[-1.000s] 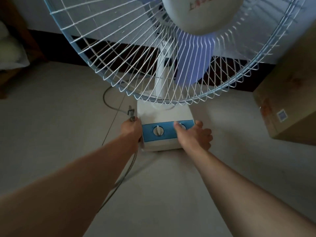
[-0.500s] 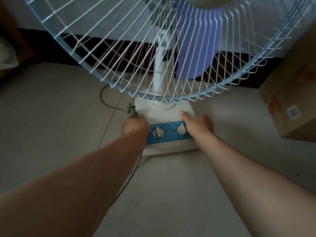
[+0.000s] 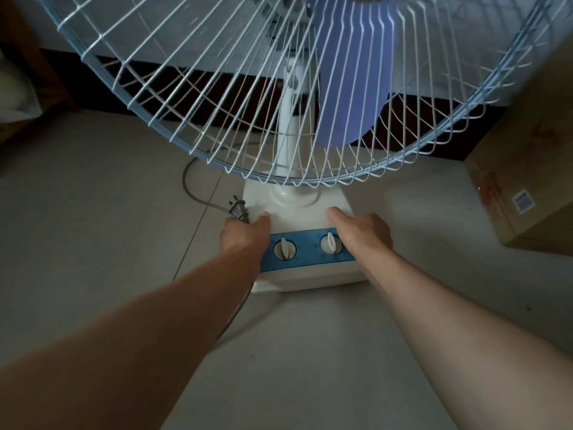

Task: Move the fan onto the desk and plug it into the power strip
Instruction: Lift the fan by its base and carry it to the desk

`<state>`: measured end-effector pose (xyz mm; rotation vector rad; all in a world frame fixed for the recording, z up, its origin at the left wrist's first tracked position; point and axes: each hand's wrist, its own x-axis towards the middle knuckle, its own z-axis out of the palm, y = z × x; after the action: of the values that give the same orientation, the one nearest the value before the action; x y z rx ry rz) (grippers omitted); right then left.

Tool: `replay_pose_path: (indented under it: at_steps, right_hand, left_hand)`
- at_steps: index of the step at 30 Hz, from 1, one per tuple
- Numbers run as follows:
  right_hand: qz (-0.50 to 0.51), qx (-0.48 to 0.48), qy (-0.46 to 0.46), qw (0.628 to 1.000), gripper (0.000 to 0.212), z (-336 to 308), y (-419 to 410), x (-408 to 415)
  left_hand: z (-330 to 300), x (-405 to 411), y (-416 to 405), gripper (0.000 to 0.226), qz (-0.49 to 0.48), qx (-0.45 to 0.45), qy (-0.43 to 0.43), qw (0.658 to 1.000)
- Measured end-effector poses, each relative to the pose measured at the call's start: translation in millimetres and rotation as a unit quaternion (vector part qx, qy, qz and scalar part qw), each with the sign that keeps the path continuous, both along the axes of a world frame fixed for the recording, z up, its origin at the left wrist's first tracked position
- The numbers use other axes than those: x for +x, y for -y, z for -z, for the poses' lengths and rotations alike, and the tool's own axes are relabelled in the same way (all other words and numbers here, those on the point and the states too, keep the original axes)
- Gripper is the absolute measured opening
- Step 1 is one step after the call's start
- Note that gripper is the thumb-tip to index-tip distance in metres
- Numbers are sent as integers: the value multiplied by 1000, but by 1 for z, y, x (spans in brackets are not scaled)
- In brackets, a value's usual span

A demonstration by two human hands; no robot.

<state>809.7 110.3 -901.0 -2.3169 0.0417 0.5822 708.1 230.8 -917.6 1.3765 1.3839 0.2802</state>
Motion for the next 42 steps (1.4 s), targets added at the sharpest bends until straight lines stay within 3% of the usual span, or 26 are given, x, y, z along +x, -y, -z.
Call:
replay_pose_path:
  at_steps: [5,23,32,42]
  right_hand:
    - [-24,27,-18,999,87,1,2,-10]
    - [-10,24,21,999,72,-17,16,-51]
    - [-10,54,34,998,60,-100,27,-66]
    - [-27,67,63,995,43,-265,27,-81]
  left_hand:
    - [-5,-7,-1,56,9,18,8,1000]
    - [-39,-50,21,50,6,51,28,998]
    - [-126,-64,28,57,21,67,31,997]
    - [-286,-82,28,63,19,84,43,995]
